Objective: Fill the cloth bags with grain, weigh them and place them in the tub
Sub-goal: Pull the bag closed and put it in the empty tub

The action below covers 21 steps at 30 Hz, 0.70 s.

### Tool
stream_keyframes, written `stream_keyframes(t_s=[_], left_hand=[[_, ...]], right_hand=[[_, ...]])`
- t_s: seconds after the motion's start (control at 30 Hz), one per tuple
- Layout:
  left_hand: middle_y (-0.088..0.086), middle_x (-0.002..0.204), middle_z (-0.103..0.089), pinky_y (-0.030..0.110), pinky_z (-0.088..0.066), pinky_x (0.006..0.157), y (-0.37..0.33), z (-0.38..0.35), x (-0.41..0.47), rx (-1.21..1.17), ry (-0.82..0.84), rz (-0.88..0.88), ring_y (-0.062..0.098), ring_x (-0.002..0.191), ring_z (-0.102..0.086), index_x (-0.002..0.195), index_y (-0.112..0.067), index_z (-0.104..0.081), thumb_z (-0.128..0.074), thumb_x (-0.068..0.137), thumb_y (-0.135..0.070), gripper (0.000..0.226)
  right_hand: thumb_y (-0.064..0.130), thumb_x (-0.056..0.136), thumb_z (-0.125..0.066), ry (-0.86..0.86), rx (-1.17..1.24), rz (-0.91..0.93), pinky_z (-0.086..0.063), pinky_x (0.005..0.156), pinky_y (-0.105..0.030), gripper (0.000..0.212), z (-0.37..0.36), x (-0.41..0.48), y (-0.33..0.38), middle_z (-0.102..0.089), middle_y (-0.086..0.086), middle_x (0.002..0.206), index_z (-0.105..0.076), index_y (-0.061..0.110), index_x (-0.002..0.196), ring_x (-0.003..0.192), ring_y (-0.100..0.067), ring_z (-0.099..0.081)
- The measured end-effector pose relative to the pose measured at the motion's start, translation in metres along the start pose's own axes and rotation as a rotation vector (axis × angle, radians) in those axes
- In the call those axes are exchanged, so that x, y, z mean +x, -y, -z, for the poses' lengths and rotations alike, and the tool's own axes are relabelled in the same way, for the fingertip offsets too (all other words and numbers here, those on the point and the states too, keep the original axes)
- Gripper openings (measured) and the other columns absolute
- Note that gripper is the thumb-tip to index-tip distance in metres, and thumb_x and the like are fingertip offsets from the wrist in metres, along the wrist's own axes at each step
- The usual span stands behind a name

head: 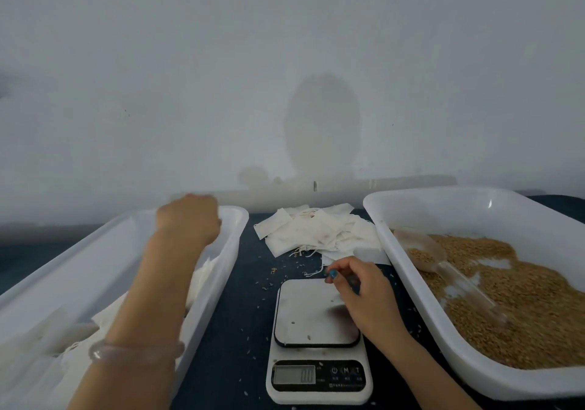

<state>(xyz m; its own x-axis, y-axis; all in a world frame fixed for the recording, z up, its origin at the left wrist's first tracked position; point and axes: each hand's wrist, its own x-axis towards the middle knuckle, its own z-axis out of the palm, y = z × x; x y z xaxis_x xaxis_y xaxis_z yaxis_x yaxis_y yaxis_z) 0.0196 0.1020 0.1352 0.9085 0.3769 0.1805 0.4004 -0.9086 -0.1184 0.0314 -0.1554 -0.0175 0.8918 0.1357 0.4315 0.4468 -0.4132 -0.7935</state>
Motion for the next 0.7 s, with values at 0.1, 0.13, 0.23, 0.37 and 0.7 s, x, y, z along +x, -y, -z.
stream_keyframes(t_s=[0.1, 0.13, 0.23, 0.37, 0.7], left_hand=[[0.008, 0.102, -0.062, 0.033, -0.043, 0.072, -0.051, 0.007, -0.013, -0.222, -0.193, -0.187, 0.03, 0.085, -0.055, 0.106, -0.018, -0.057, -0.043, 0.097, -0.023, 0.017], [0.008, 0.103, -0.063, 0.035, -0.047, 0.075, -0.069, 0.001, -0.016, -0.29, -0.18, -0.272, 0.031, 0.09, -0.058, 0.107, -0.019, -0.057, -0.042, 0.098, -0.022, 0.018], [0.007, 0.124, -0.061, 0.043, -0.05, 0.09, -0.117, -0.041, -0.008, -0.295, -0.051, -0.445, 0.029, 0.112, -0.058, 0.125, -0.017, -0.053, -0.043, 0.101, -0.019, 0.026], [0.014, 0.146, -0.042, 0.045, -0.041, 0.102, -0.15, -0.102, 0.028, -0.286, 0.172, -0.516, 0.033, 0.131, -0.044, 0.151, -0.02, -0.025, -0.044, 0.102, -0.019, 0.053], [0.018, 0.148, -0.039, 0.04, -0.028, 0.112, -0.163, -0.153, 0.075, -0.432, 0.194, -0.44, 0.036, 0.139, -0.031, 0.146, -0.033, -0.044, -0.03, 0.106, -0.036, 0.043]], right_hand=[[0.013, 0.093, -0.063, -0.051, -0.014, -0.016, -0.049, 0.082, -0.024, 0.019, -0.001, 0.0, -0.003, -0.069, 0.017, 0.089, -0.063, 0.032, 0.093, 0.092, -0.003, -0.06], [0.011, 0.093, -0.062, -0.071, -0.009, -0.04, -0.05, 0.081, -0.024, 0.02, 0.0, 0.002, -0.005, -0.069, 0.016, 0.089, -0.063, 0.03, 0.094, 0.091, -0.003, -0.061], [0.004, 0.092, -0.06, -0.121, 0.084, -0.149, -0.053, 0.079, -0.026, 0.022, 0.004, 0.006, -0.012, -0.069, 0.012, 0.09, -0.063, 0.026, 0.096, 0.087, -0.001, -0.063], [0.002, 0.092, -0.058, -0.133, 0.188, -0.225, -0.049, 0.075, -0.019, 0.028, 0.004, 0.008, -0.016, -0.07, 0.011, 0.092, -0.061, 0.03, 0.094, 0.089, -0.001, -0.064], [0.004, 0.092, -0.059, -0.085, 0.164, -0.199, -0.052, 0.081, -0.021, 0.025, 0.001, 0.012, -0.017, -0.07, 0.01, 0.091, -0.064, 0.029, 0.091, 0.09, -0.003, -0.065]])
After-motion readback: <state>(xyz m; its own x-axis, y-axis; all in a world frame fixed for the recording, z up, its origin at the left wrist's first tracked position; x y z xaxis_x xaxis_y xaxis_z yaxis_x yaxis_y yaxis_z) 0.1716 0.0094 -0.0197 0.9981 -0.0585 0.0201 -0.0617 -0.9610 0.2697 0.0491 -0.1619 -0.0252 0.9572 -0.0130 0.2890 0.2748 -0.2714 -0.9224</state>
